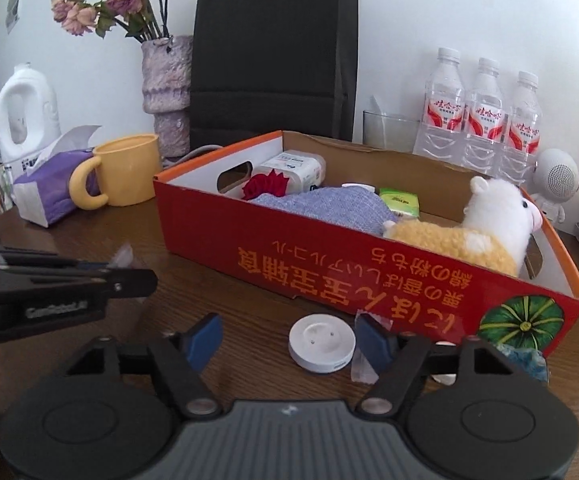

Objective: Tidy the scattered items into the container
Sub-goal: 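Grasp a clear packet with left while right grasps a white round disc, then carry the packet and white disc over the box and release both inside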

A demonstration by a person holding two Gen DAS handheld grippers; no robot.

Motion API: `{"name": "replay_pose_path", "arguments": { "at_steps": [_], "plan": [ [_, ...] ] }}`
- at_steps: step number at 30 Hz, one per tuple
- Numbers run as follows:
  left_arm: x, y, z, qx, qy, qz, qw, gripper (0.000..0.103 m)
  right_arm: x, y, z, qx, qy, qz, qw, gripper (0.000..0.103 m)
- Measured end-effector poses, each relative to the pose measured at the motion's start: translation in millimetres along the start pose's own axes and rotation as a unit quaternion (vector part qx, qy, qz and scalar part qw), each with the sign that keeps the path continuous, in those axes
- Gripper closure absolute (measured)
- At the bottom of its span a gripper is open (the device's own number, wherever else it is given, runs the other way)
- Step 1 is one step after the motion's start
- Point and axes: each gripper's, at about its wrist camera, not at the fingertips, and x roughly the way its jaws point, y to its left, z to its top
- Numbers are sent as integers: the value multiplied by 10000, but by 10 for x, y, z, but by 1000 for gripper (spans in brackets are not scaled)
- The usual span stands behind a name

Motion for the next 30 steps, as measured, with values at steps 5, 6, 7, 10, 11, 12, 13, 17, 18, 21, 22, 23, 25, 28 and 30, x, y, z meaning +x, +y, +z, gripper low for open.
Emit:
{"name": "replay_pose_path", "arguments": {
  "at_steps": [5,6,7,10,11,12,13,17,18,21,22,23,25,28,30],
  "plan": [
    [-39,53,35,-138,-58,-36,9999,93,199,9,33,-115,217,-73,9997,35],
    [-35,70,37,-161,-43,-9,9999,93,192,-23,24,-11,233,-72,9997,35],
    [-31,84,38,-185,-24,14,9998,93,191,-60,16,117,261,-64,9996,35],
    [-38,101,42,-218,-29,16,9998,93,157,-158,-18,466,331,15,9984,38],
    [-44,99,38,-197,-42,25,9998,93,125,-159,-37,483,306,-39,9984,55],
    [-48,91,32,-164,-63,43,9998,93,95,-153,-53,501,282,-87,9983,65],
    [-50,79,29,-126,-82,63,9999,93,77,-136,-60,475,287,-102,9984,65],
    [-81,24,26,24,-161,199,9997,93,-37,-64,-81,521,315,-35,9981,65],
    [-117,-3,31,73,-194,285,9994,93,-148,-33,-87,523,250,-45,9983,65],
    [-372,-93,-18,118,-330,269,9990,93,-634,78,-163,367,-145,-268,9989,65],
    [-481,-131,-66,119,-372,166,9991,93,-808,98,-219,385,-251,-350,9983,65],
    [-585,-173,-122,114,-406,97,9991,93,-971,102,-289,458,-340,-359,9977,65],
    [-780,-284,-255,161,-439,78,9989,93,-1242,95,-460,647,-454,-277,9965,65],
    [-1026,-460,-449,445,-399,98,9982,93,-1518,127,-709,815,-436,-559,9941,65],
    [-1184,-535,-542,537,-411,96,9977,93,-1662,128,-838,900,-425,-589,9933,65]
  ]
}}
